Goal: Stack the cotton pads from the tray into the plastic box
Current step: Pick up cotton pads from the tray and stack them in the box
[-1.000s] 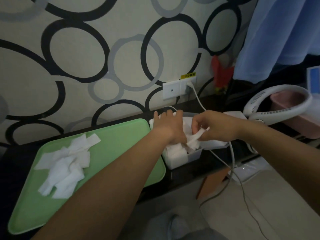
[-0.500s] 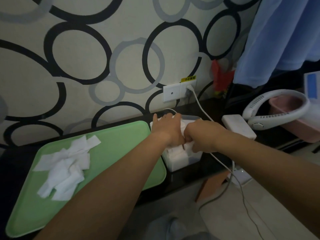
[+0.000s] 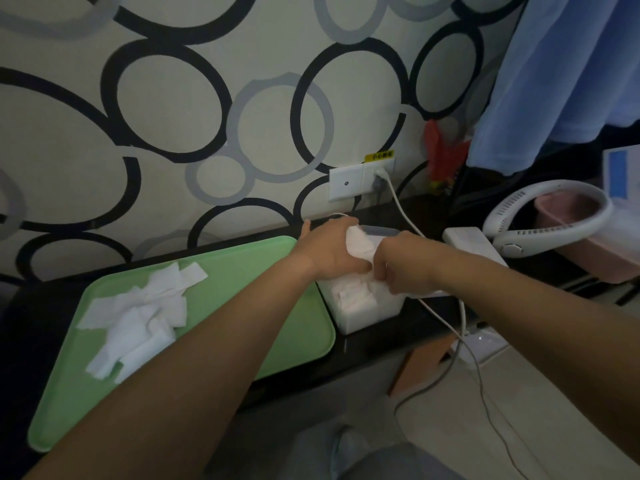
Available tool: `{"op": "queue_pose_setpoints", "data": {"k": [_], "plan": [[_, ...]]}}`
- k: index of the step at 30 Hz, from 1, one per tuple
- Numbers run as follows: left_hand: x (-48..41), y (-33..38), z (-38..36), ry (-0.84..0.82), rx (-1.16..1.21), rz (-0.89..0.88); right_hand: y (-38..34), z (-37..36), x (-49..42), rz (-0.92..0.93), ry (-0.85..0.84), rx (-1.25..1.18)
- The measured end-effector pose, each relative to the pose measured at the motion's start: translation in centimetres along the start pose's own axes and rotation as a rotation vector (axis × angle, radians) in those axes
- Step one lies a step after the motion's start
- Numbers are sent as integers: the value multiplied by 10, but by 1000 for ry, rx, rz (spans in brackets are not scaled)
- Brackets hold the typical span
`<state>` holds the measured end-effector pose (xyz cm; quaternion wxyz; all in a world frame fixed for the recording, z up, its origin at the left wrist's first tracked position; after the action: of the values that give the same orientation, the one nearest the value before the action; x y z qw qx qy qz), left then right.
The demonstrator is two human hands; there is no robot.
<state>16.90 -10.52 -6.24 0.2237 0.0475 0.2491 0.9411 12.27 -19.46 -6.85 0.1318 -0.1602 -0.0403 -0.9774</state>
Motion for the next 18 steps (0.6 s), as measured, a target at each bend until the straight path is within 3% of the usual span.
{"op": "queue_pose_setpoints", "data": {"k": [4, 9, 18], "plan": [[31, -25, 29, 132, 138, 58, -7, 29, 4, -20, 124, -68], [93, -86, 68, 259, 201, 211, -69, 57, 5, 101, 233, -461], [238, -210, 109, 423, 207, 612, -222, 20, -19, 267, 57, -930]]}}
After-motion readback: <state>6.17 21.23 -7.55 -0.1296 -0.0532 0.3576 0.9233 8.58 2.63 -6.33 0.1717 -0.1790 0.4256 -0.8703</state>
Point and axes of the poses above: each hand's wrist, its own x-axis away from the middle knuckle, its own z-axis out of the back of the hand, y = z × x, the point moved 10 cm from there along -x, towards the middle knuckle, and after that the axes turned 2 degrees about -z, right-handed, at the moved point
